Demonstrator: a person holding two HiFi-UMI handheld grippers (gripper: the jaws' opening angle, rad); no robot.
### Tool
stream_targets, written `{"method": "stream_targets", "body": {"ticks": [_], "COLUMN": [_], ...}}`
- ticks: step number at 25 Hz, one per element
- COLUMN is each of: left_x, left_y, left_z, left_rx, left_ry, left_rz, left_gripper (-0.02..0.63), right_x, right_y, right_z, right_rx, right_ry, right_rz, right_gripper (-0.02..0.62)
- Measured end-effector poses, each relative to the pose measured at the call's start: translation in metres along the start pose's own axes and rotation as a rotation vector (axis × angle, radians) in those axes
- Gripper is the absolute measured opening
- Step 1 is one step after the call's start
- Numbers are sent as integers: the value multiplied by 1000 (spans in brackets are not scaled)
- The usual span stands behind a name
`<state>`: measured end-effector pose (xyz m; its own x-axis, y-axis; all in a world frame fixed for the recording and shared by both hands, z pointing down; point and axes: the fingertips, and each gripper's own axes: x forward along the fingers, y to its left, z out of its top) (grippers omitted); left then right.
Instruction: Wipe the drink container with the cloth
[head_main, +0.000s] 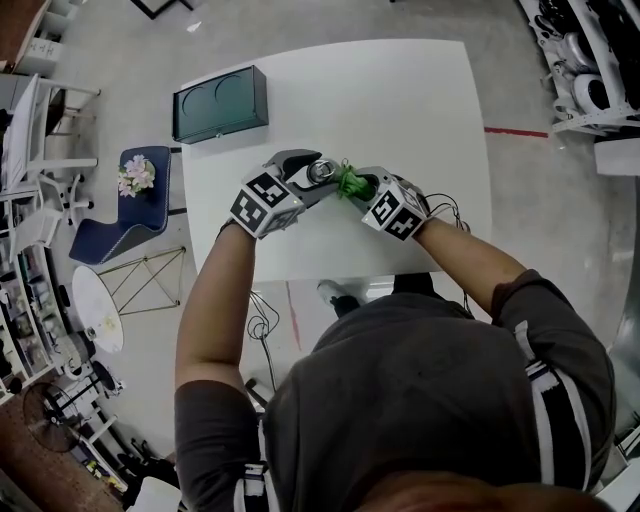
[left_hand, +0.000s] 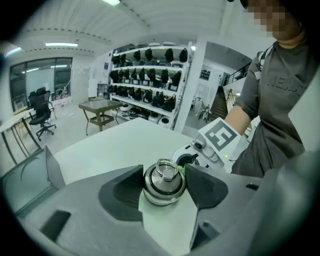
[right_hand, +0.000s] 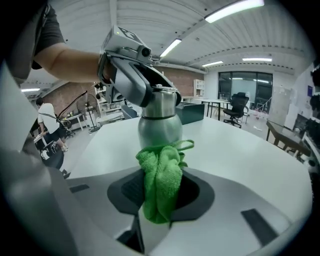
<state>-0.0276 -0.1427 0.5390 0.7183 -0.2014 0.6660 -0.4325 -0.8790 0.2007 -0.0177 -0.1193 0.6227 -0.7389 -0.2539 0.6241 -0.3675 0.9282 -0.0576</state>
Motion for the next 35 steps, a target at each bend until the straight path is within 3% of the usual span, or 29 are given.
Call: {"method": "stream_targets", "body": {"ticks": [5, 10, 15, 22, 27, 32, 35], "left_x": [-3, 1, 3, 4, 6, 2, 6], "left_y": [5, 3, 0, -4, -13, -10, -3], "left_z": [0, 0, 1, 3, 5, -1, -5], "left_rx": [-146, -163, -166, -117, -81, -24, -3], "left_ry": [-70, -79, -95, -220, -293, -342, -322], "left_rz": [34, 60, 59, 129, 147, 201, 241], "left_gripper": [247, 247, 247, 249, 324, 327, 325], "right_x": [-27, -25, 6, -40, -87, -95, -78], "right_y": [9, 39, 52, 37, -5, -9, 1], "right_z": [23, 34, 5, 9, 33, 100, 126], "right_rx": [16, -57, 55, 102, 116, 25, -76], "right_ry": [-64, -75, 14, -37, -111, -196, -179], "right_rz": [41, 132, 224, 347, 325, 338, 354], "right_gripper": [98, 97, 94, 97, 97, 97, 97]}}
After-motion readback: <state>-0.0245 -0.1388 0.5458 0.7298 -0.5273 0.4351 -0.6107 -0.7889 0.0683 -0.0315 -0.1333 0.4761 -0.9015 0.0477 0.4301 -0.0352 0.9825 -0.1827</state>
